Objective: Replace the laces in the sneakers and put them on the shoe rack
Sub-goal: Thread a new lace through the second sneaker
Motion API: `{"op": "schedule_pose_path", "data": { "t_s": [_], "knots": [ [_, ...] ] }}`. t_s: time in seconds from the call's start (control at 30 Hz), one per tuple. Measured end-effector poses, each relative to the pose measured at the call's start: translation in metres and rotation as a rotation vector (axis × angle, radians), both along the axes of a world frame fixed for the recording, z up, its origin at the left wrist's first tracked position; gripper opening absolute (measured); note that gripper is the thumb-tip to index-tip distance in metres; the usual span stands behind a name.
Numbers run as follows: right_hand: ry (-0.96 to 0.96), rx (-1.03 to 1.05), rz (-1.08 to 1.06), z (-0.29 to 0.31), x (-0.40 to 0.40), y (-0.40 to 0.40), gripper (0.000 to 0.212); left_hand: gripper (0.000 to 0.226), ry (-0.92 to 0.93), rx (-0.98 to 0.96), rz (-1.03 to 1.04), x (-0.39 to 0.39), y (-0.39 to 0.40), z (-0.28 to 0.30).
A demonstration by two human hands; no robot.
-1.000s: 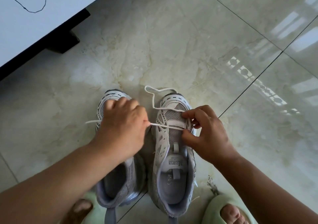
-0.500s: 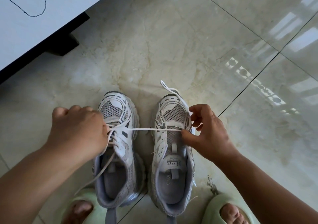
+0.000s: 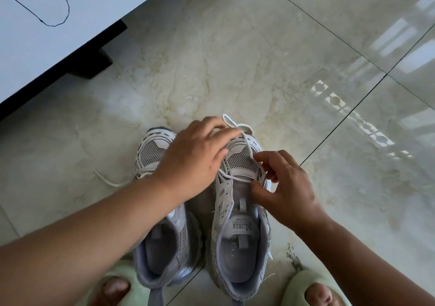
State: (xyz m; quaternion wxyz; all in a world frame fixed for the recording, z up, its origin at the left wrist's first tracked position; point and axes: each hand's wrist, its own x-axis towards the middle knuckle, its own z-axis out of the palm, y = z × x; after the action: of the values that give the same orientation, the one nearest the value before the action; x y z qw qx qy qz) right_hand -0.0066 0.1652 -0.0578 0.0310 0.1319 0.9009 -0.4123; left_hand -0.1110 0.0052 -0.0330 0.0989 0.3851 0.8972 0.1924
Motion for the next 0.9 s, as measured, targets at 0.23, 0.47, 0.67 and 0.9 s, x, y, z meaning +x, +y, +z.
{"op": "schedule_pose_path", "data": {
  "t_s": [0.23, 0.47, 0.67, 0.9],
  "knots": [
    [-0.012, -0.029, -0.075, -0.001, 0.003, -0.003, 0.03, 0.026, 0.108, -0.044, -0.27, -0.015, 0.024, -0.015],
    [-0.029, 0.014, -0.071, 0.0, 0.004, -0.003, 0.029, 0.03, -0.07, 0.097, -0.214, -0.015, -0.006, -0.002],
    [0.077, 0.072, -0.06, 0.0, 0.002, -0.007, 0.036, 0.032, -0.101, 0.112, -0.139, -0.021, -0.033, 0.003],
    [0.308, 0.141, 0.058, 0.016, -0.024, -0.005, 0.023, 0.028, -0.065, 0.198, -0.187, -0.024, -0.027, 0.026]
  ]
}}
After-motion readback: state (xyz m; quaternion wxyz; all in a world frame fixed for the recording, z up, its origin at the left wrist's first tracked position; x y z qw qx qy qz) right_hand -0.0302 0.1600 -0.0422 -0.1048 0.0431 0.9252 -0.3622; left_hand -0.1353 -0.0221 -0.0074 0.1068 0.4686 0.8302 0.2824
